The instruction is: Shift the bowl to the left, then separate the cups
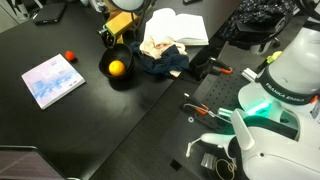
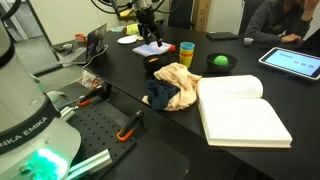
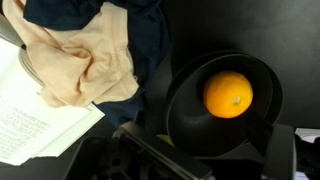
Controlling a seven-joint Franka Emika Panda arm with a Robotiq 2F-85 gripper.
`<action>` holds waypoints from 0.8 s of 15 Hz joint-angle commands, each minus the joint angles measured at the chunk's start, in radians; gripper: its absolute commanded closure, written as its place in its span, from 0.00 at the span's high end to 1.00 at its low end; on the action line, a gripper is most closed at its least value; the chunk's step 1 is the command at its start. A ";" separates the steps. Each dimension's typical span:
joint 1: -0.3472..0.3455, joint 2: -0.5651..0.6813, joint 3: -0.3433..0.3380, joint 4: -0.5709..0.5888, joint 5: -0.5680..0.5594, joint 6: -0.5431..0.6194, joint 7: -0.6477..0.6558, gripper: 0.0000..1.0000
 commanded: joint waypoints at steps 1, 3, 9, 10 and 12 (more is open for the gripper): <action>0.064 0.049 -0.059 0.027 -0.059 0.053 0.061 1.00; 0.090 0.070 -0.084 0.036 -0.092 0.066 0.078 1.00; 0.120 0.141 -0.130 0.055 -0.247 0.089 0.208 1.00; 0.121 0.151 -0.132 0.059 -0.257 0.092 0.223 1.00; 0.128 0.172 -0.145 0.071 -0.291 0.100 0.262 1.00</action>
